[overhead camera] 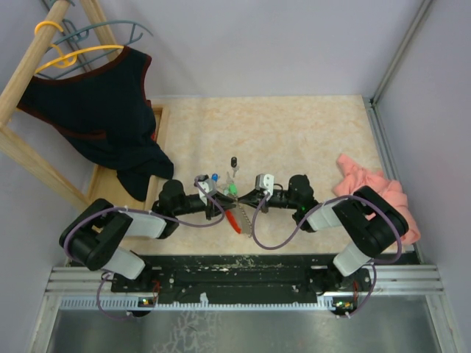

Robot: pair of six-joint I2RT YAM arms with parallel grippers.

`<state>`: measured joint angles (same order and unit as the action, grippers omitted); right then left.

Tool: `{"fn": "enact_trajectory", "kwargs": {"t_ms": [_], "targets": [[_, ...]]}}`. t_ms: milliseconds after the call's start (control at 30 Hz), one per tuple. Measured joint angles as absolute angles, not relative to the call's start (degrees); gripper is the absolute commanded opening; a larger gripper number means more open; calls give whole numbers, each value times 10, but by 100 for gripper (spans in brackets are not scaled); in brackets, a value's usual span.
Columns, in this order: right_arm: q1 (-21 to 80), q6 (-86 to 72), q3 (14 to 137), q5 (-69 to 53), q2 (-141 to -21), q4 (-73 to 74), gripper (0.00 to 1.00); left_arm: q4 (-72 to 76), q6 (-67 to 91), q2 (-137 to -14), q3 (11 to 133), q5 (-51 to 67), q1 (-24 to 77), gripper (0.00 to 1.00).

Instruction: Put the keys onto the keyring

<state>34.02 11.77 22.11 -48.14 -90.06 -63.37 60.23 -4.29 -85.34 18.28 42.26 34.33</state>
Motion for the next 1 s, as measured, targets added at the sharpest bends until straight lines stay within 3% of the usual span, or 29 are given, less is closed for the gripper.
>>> {"fn": "enact_trajectory", "kwargs": {"t_ms": [300,500,733,933,1000], "targets": [[340,114,221,-492,-901,-636,0,610,-43,-854,183,423,343,15],[340,113,221,-498,-901,-636,0,613,-42,-854,183,423,342,1],[341,112,221,-498,-901,-634,0,618,-37,-859,183,433,340,0],[341,105,222,-487,-891,-615,18,605,-35,-849,180,422,340,0],[341,104,227,-481,-871,-577,28,598,-30,-835,171,404,340,0]]}}
